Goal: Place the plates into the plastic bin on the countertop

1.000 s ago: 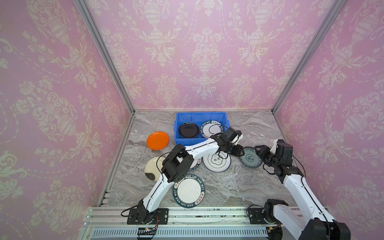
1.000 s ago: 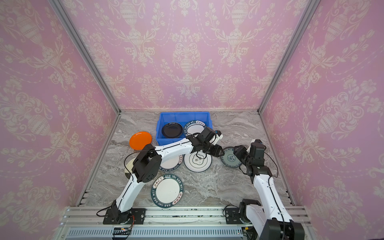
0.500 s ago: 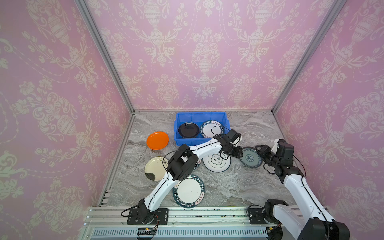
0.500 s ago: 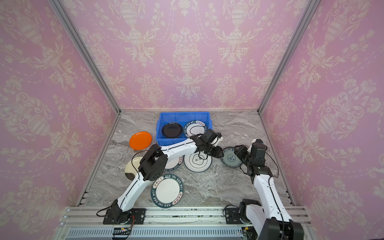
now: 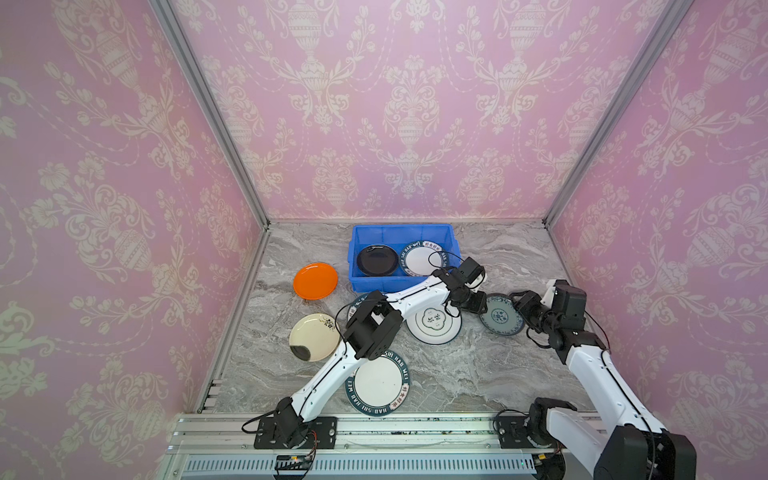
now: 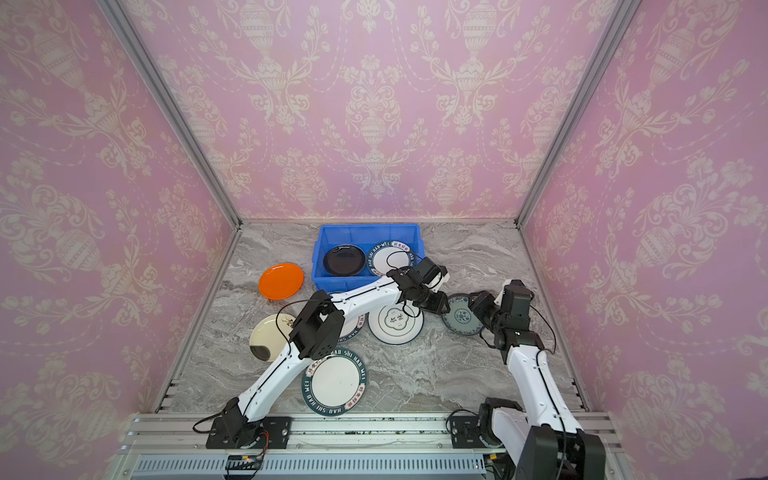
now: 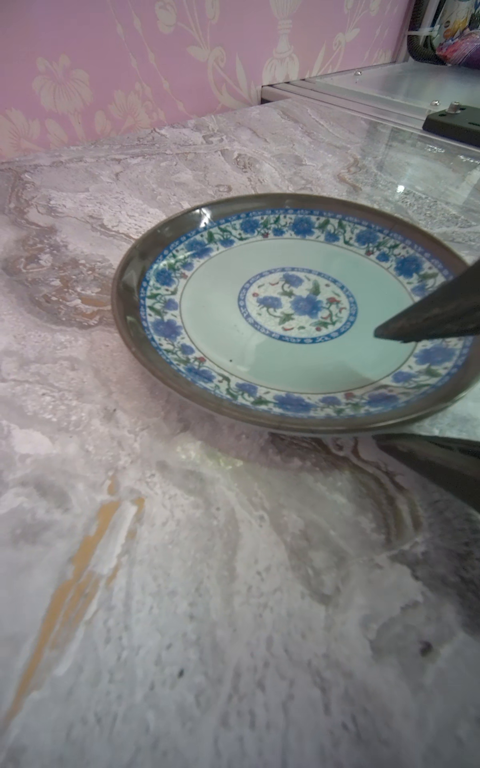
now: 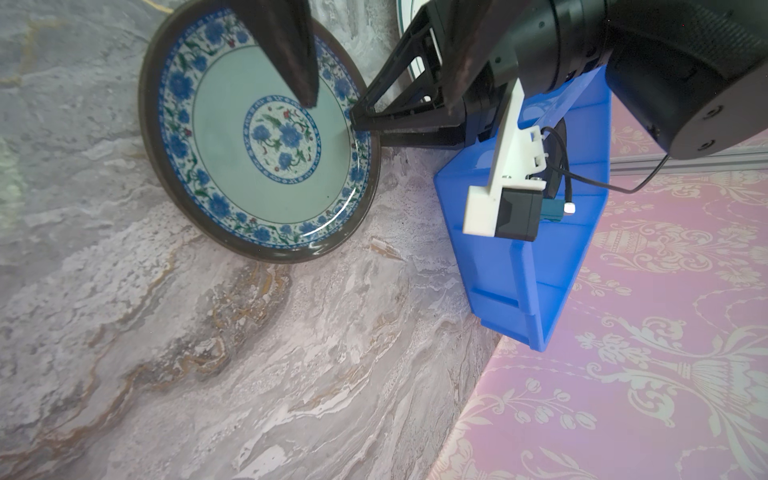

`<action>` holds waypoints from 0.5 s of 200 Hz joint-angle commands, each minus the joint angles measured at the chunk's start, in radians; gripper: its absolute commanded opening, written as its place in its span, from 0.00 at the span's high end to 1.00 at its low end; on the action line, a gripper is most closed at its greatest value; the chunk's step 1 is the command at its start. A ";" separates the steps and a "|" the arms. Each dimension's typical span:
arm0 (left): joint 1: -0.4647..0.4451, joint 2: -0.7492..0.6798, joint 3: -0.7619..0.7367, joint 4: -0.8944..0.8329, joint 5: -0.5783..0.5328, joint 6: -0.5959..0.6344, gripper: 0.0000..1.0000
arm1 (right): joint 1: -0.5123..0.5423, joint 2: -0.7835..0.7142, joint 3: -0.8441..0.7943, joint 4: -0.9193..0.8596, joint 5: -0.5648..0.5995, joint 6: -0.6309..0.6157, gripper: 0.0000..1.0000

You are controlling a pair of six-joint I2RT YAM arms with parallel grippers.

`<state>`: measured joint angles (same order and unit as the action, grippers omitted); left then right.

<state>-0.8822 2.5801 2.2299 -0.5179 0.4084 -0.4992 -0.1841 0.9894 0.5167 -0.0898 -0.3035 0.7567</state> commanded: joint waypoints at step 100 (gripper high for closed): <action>0.000 0.074 0.111 -0.084 0.007 0.006 0.91 | -0.009 0.023 -0.010 0.049 -0.032 -0.013 0.50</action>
<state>-0.8810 2.6328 2.3203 -0.5514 0.4202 -0.5106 -0.1841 1.0092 0.5102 -0.0563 -0.3195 0.7567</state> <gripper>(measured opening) 0.106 0.495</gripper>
